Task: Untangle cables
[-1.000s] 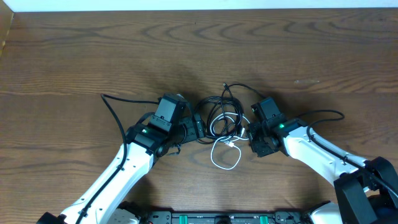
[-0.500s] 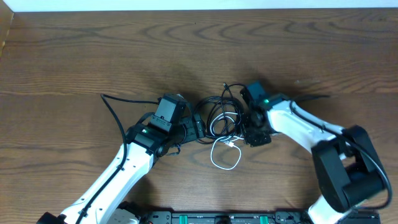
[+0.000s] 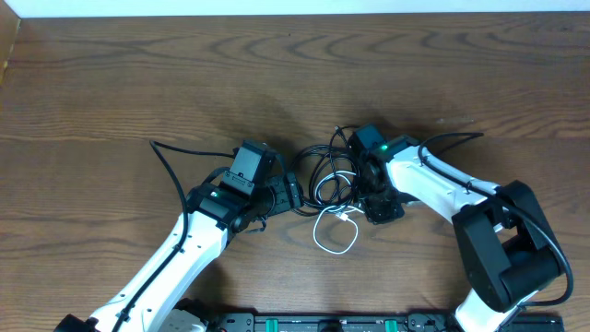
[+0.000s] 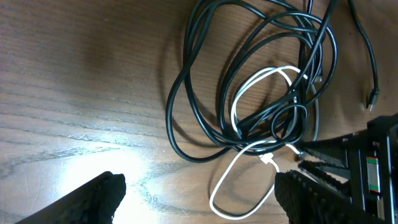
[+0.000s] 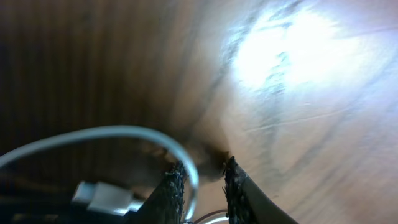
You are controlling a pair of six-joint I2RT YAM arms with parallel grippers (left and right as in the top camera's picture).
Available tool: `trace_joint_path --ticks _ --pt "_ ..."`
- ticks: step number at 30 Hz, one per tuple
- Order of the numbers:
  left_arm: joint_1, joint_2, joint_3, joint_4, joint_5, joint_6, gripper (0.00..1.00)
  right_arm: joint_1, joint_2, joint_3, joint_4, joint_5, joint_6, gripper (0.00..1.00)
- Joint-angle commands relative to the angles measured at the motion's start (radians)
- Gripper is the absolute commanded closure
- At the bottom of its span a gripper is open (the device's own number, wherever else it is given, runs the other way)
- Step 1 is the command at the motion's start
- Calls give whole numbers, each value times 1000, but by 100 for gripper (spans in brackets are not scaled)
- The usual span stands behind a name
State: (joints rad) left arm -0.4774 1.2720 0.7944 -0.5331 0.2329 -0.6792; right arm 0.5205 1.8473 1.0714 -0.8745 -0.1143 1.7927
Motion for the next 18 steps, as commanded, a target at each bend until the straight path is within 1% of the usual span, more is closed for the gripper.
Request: trace_joint_path --ticks 1,2,3,4,5,12,18 --pt "0 4 12 -6 -14 14 17 17 94 -21 49 55 -2 76" --pt "0 4 12 -9 -14 14 17 19 106 -21 52 53 -2 77" --pt "0 4 12 -10 -14 14 17 20 129 -21 52 34 -3 84" --pt "0 4 12 -11 -14 14 16 20 141 -21 51 20 -17 95" --pt "0 4 12 -12 -14 14 17 20 152 -21 51 17 -38 99" --pt "0 4 12 -12 -14 14 16 18 149 -16 -20 39 -162 99" --pt "0 4 12 -12 -14 14 16 -20 15 65 -133 126 -331 99"
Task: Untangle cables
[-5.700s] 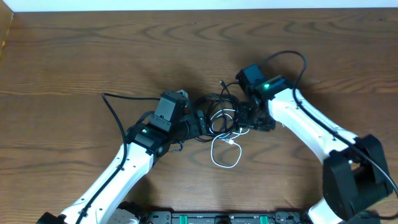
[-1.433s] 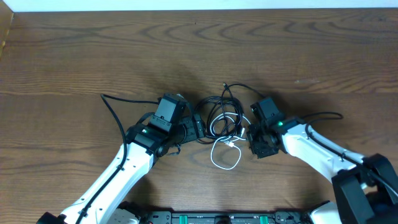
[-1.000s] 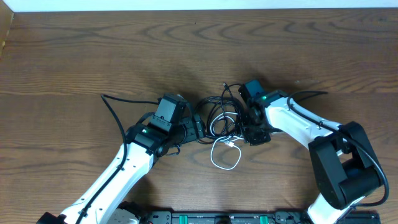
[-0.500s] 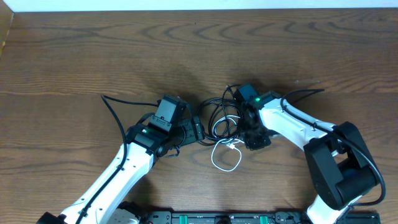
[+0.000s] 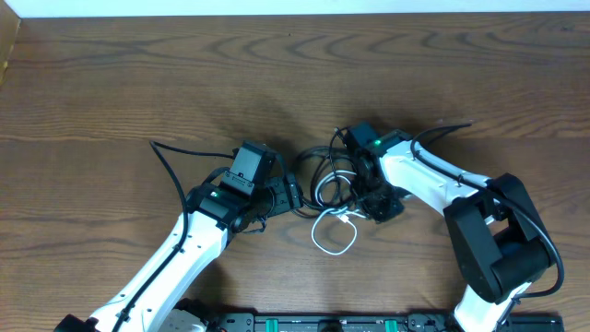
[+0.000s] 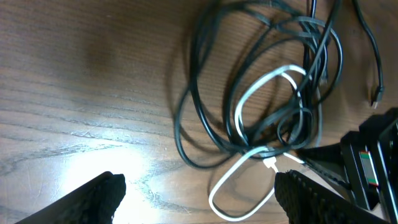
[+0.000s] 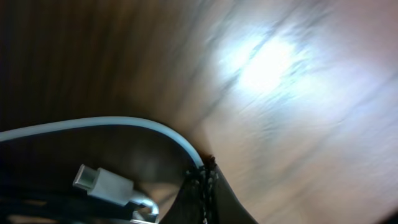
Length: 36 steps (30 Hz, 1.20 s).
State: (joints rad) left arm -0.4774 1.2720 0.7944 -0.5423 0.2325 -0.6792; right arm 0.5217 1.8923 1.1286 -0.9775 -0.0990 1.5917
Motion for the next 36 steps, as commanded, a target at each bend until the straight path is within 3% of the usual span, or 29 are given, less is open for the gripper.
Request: trace_joint_path --ticks 1,10,18,22,24,27,31,36 --pt "0 4 12 -3 -14 14 16 -25 -63 32 -51 134 -172 99" --pt "0 4 12 -3 -14 14 16 -37 -328 217 -106 195 -542 99" --pt "0 4 12 -2 -14 13 16 -38 -424 367 -37 211 -873 99" --pt "0 4 12 -3 -14 13 16 -51 -418 363 -149 220 -740 98" --pt "0 4 12 -3 -14 13 16 -53 -407 334 -212 224 -676 77" --pt "0 4 12 -3 -14 13 16 -53 -379 251 -227 207 -627 62" --pt "0 4 12 -3 -14 13 16 -58 -324 124 -183 193 -487 52" --pt "0 4 12 -3 -14 13 16 -74 -254 12 -21 104 -447 50"
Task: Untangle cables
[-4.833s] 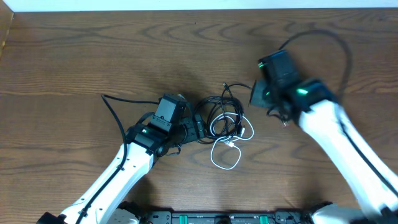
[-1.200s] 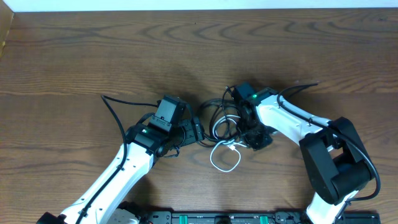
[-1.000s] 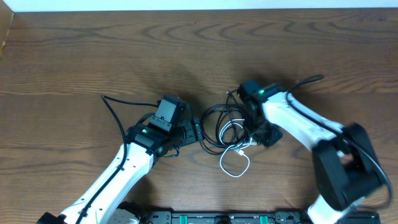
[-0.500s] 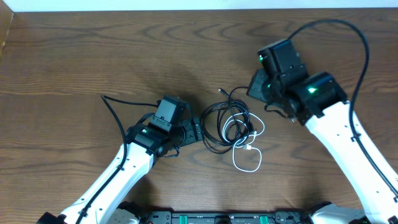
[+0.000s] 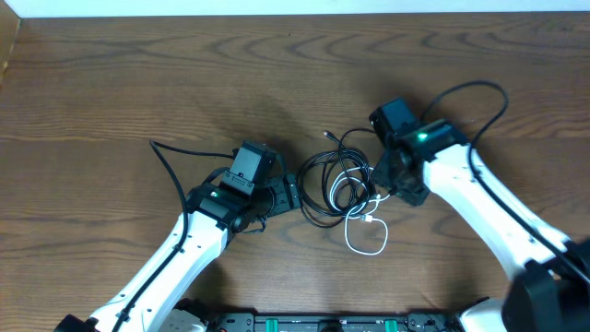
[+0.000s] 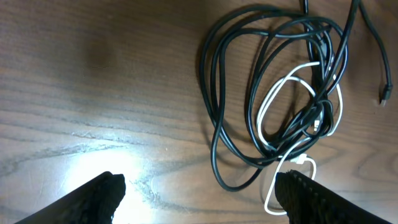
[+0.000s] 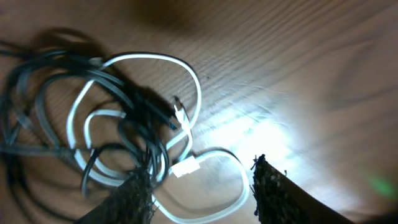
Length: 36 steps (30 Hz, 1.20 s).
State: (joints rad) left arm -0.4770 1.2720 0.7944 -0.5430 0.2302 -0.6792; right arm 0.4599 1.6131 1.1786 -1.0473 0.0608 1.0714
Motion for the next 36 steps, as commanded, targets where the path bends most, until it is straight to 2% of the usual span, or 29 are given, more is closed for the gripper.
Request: trace_joint_path --ticks 1,10,19,24,26,30,36 --pt "0 4 12 -2 -11 13 16 -14 40 -50 70 -57 83 51" --pt "0 4 12 -3 -12 13 16 -40 172 -82 125 -69 145 64" --pt "0 4 12 -3 -11 13 16 -58 252 -83 185 -66 148 64" --pt "0 4 12 -3 -12 14 16 -66 282 -83 176 -67 148 75" --pt "0 4 12 -3 -12 14 16 -66 286 -83 175 -66 148 76" --pt "0 4 12 -3 -12 14 16 -68 285 -83 175 -50 147 99" --pt "0 4 12 -3 -12 13 16 -77 282 -82 177 -69 109 99"
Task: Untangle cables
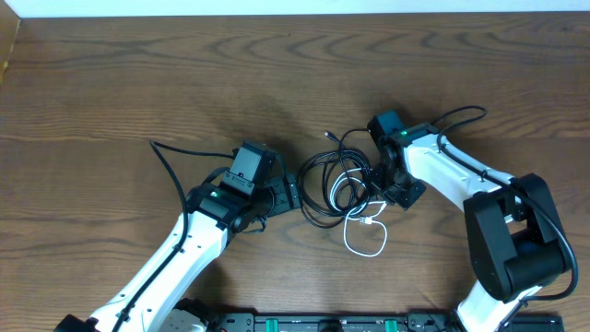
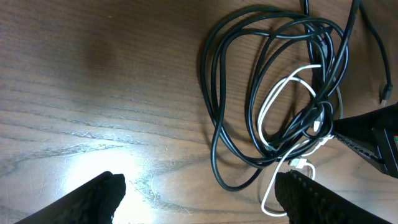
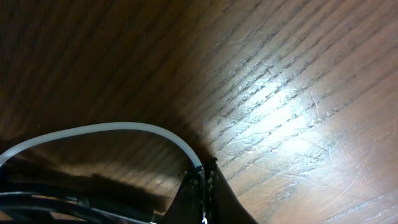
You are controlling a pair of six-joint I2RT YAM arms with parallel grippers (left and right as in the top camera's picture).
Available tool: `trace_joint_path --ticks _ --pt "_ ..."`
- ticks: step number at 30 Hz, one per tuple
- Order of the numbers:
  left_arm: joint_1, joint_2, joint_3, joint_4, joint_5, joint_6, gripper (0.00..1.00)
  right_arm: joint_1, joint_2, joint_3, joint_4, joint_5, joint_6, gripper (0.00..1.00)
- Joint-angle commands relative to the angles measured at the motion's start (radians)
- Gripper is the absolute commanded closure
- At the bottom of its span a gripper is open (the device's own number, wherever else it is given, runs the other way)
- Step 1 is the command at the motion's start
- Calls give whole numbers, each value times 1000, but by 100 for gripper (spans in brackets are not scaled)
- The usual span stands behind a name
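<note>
A tangle of black cable (image 1: 334,172) lies at mid table, with a white cable (image 1: 365,238) threaded through it and looping out toward the front. My right gripper (image 1: 385,191) sits at the tangle's right edge, shut on the white cable (image 3: 106,129), which enters its jaws at the right gripper (image 3: 203,173). In the left wrist view the black coils (image 2: 249,74) and white cable (image 2: 273,106) lie ahead of my left gripper (image 2: 202,199), which is open, empty and just left of the tangle (image 1: 288,195).
The brown wooden table (image 1: 138,74) carries everything. A loose black cable end with a plug (image 2: 384,96) lies right of the coils. Each arm's own black lead arches beside it, left (image 1: 166,161) and right (image 1: 461,115).
My right gripper was open and lifted over the tangle's right side; it is now down at the table and shut on the white cable. The cables and the left arm have barely moved.
First my right gripper had its fingers around the white cable, with the tangle close to the left gripper. Then it was shut on that cable. Later the tangle lay further right and the gripper was open above it. Now it grips the white cable again.
</note>
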State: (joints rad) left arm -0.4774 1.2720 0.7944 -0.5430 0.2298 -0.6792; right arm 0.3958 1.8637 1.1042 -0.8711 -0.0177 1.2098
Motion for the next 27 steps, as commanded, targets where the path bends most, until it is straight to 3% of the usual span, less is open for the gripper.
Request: trace_joint_path --ticks 1,6,10,18,23,27 --pt "0 4 12 -3 -11 14 16 -16 26 -6 1 6 -53 99" --pt "0 4 12 -3 -11 13 16 -42 -54 -5 26 -28 -217 99" --pt "0 4 12 -2 -11 13 16 -60 -158 -5 87 -163 -385 99" --pt "0 4 12 -3 -11 13 16 -91 -227 -6 153 -526 -519 99" --pt "0 4 12 -3 -11 13 16 -92 -231 -6 294 -780 -551 99" --pt "0 4 12 -3 -11 13 16 -92 -261 -5 359 -813 -559 99"
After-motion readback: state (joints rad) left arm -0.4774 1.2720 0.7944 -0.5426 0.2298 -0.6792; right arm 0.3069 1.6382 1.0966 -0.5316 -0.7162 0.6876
